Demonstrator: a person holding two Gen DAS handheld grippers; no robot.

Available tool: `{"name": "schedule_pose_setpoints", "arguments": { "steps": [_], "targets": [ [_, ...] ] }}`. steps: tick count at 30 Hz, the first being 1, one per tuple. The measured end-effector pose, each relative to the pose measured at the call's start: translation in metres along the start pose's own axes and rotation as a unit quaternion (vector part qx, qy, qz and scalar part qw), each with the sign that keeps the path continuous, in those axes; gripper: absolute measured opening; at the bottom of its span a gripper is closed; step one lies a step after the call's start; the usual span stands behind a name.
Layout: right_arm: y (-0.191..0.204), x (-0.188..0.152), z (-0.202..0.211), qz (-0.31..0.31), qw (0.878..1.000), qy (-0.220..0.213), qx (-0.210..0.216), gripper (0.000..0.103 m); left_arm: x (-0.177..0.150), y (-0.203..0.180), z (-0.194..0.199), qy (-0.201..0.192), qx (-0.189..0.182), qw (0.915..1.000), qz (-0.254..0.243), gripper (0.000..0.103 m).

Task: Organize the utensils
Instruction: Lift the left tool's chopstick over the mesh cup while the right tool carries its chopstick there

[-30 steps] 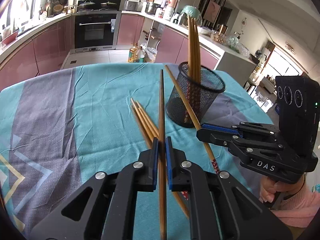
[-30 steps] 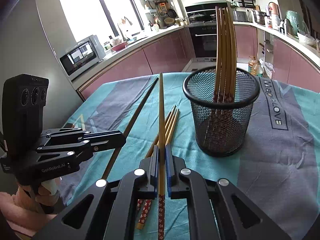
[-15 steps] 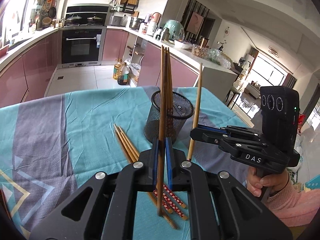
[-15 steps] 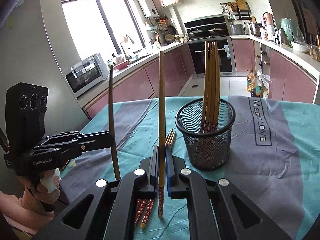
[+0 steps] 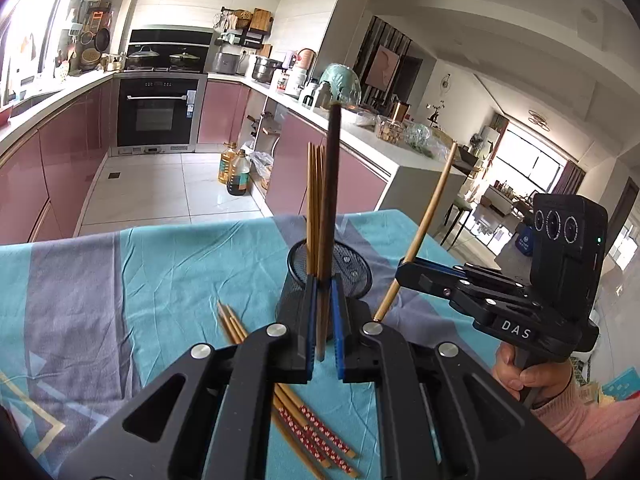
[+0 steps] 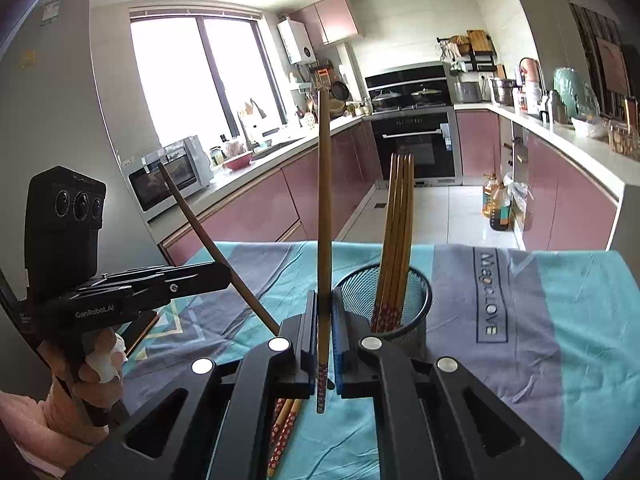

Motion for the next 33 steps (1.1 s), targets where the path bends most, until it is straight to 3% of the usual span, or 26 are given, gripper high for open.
{"name": "schedule_pose_setpoints", "arguments": {
  "steps": [25, 33],
  "targets": [
    [-0.012, 0.063, 0.011, 0.045, 0.998, -0.046, -0.021, 0.006, 0.079, -0.027, 0.014, -0.072, 0.012, 0.9969, -0.03, 0.007],
    [-0.03, 0.057, -0.009, 0.034, 0.998, -0.029, -0.038, 0.006, 0.084, -0.036, 0.005, -0.081, 0.026, 0.9954, -0.044, 0.007]
  ]
}}
Point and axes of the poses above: each gripper's, at about its wrist camera, not at the fingertips, and z roughly against the way its jaws point, y to its left, x to its top, the point moved 10 cm from there along -z, roughly the way its jaws point, and after that the axes turned 14 degrees about x, right-handed, at the moved point
